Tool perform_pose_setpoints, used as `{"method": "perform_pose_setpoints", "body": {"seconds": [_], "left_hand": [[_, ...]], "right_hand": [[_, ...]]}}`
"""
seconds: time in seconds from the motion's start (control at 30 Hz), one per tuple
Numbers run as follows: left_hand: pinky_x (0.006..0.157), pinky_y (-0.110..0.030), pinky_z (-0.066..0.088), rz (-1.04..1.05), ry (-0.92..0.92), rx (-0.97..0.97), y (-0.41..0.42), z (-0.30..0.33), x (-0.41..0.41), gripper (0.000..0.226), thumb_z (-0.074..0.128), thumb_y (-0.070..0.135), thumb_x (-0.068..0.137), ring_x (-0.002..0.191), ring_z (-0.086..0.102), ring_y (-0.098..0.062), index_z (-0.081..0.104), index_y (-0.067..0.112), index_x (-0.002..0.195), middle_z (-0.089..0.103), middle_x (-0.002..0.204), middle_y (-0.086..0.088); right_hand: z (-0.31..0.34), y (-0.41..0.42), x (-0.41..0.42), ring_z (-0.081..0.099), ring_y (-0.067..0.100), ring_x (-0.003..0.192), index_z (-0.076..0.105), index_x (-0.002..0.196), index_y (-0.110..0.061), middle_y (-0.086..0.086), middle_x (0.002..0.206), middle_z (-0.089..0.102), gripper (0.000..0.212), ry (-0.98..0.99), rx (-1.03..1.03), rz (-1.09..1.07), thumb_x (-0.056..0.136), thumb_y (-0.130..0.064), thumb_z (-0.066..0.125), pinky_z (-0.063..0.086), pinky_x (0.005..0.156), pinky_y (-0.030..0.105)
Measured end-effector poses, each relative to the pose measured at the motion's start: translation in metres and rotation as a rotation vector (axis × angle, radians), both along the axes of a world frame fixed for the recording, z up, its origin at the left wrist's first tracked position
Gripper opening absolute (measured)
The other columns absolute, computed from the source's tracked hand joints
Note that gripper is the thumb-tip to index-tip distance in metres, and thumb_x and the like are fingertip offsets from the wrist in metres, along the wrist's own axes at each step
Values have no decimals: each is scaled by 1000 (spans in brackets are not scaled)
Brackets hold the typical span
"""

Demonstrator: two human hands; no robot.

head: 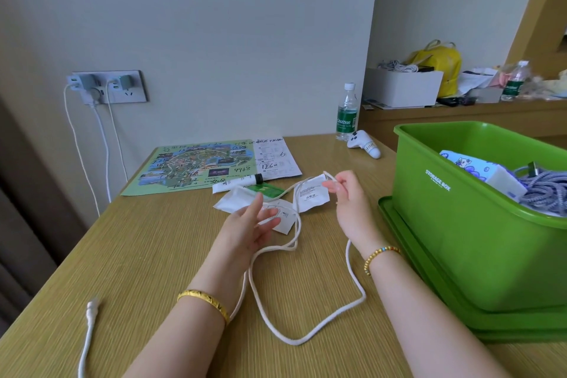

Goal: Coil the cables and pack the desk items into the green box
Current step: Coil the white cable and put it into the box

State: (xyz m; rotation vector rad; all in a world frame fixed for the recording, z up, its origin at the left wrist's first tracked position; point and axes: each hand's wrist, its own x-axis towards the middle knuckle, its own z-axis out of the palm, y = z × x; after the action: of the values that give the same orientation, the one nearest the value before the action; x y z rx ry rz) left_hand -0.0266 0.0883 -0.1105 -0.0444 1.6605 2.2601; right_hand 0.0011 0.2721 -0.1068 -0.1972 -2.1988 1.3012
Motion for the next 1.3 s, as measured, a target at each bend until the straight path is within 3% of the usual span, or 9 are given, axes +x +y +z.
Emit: {"method": "perform_pose_setpoints", "body": {"seconds": [0.2, 0.33, 0.5, 0.67, 0.77, 0.83, 0.97, 1.1, 1.3], "left_hand": [[39, -18, 42, 13, -34, -80, -1, -2, 0, 23, 61, 25, 88, 44, 47, -7, 62, 7, 102, 54, 64, -1], [60, -24, 48, -53, 35, -154, 1, 0, 2, 30, 60, 34, 87, 78, 57, -14, 60, 8, 103, 62, 91, -2], [83, -31, 54, -187, 77, -237, 5, 2, 10, 40, 60, 35, 87, 87, 66, -20, 51, 6, 112, 72, 98, -8], [50, -19, 39, -274, 262, -691, 9, 5, 21, 51, 52, 59, 82, 47, 57, -1, 46, 18, 113, 73, 69, 8], [42, -18, 35, -254, 246, -744, 11, 3, 18, 48, 48, 59, 85, 36, 48, -3, 45, 19, 111, 64, 50, 8], [38, -17, 31, -225, 212, -711, 8, 1, 14, 34, 49, 46, 91, 34, 41, -6, 48, 17, 109, 59, 46, 6], [36, -18, 27, -161, 179, -648, 5, -1, 10, 17, 46, 25, 93, 42, 38, -9, 57, 19, 103, 54, 64, 2], [47, -21, 38, -159, 165, -621, 11, 4, 13, 43, 44, 54, 89, 62, 51, -13, 57, 17, 106, 63, 92, 1], [77, -29, 42, -175, 286, -904, 19, -3, 17, 68, 59, 58, 78, 98, 59, -17, 35, 20, 128, 66, 110, 0]], "right_hand": [[9, 5, 15, 57, 3, 75, 57, 90, -24, -10, 80, 61, 17, -440, 146, 562, 96, -13, 45, 44, 64, 17], [10, 4, 19, 56, 2, 68, 63, 87, -21, -11, 74, 61, 18, -601, 122, 744, 94, -11, 50, 44, 60, 15], [7, 14, 13, 53, 9, 62, 61, 75, -18, -2, 71, 59, 23, -573, 17, 367, 94, -24, 49, 40, 55, 20], [-8, 9, -1, 51, 20, 74, 57, 92, -11, 7, 84, 57, 30, -463, 240, -79, 95, -37, 42, 41, 67, 32], [-18, 3, -3, 42, 28, 116, 49, 118, -7, 14, 126, 46, 34, -542, 542, -196, 93, -31, 46, 37, 95, 38], [-18, 8, -1, 37, 30, 120, 44, 121, -6, 16, 129, 40, 33, -549, 600, -273, 91, -18, 46, 35, 98, 37], [-15, 17, 0, 46, 32, 116, 52, 115, -2, 17, 123, 48, 27, -574, 553, -310, 89, -8, 44, 43, 90, 38], [-18, 13, -4, 52, 33, 109, 48, 117, 2, 18, 120, 53, 27, -522, 555, -309, 92, -7, 41, 45, 79, 36], [-12, 13, -8, 48, 15, 69, 47, 107, -7, 4, 91, 55, 19, -159, 50, -170, 94, -4, 35, 32, 50, 25]]}}
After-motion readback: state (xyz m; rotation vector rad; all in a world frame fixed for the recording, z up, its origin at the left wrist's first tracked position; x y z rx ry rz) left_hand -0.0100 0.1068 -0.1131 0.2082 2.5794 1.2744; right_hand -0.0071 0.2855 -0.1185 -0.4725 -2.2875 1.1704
